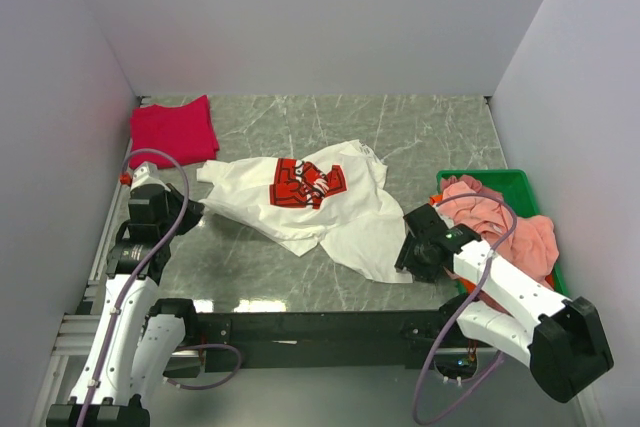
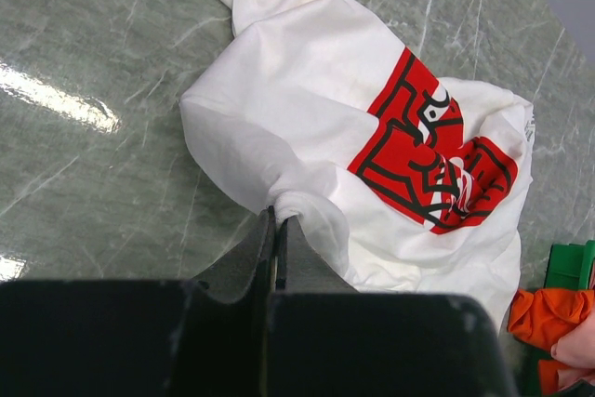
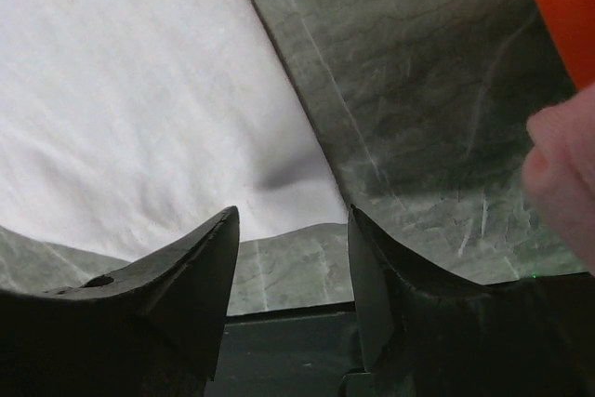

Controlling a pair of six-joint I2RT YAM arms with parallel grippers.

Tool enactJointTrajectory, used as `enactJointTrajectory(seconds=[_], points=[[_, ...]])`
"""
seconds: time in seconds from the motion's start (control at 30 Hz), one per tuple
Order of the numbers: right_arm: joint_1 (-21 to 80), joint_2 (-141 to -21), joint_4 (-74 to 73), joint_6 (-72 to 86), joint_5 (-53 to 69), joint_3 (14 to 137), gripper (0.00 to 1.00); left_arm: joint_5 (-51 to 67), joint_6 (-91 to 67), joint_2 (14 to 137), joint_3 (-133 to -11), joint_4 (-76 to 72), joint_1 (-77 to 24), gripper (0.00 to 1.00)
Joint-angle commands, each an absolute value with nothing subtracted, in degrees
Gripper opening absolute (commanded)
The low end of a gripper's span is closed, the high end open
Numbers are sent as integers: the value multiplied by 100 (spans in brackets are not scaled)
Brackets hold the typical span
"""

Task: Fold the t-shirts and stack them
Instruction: Flatten the tshirt out

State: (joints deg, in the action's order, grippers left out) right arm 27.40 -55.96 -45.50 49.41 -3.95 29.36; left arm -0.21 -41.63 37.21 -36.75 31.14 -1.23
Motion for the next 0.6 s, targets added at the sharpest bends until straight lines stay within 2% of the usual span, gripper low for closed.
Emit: enactJointTrajectory(seconds=[0.0,0.33,0.57], points=[[2839,-5756,-4395,5159,-659,2813,57,18,-4113,3612,-3814,2971,-149,1],[2883,-6064,-4131,5203,-659,2681,54,18,-4113,3612,-3806,2944,-158,1],[2883,-6267,-4096,5142,-712,2725,39,26,-4122,3612,-3806,2944,-158,1]])
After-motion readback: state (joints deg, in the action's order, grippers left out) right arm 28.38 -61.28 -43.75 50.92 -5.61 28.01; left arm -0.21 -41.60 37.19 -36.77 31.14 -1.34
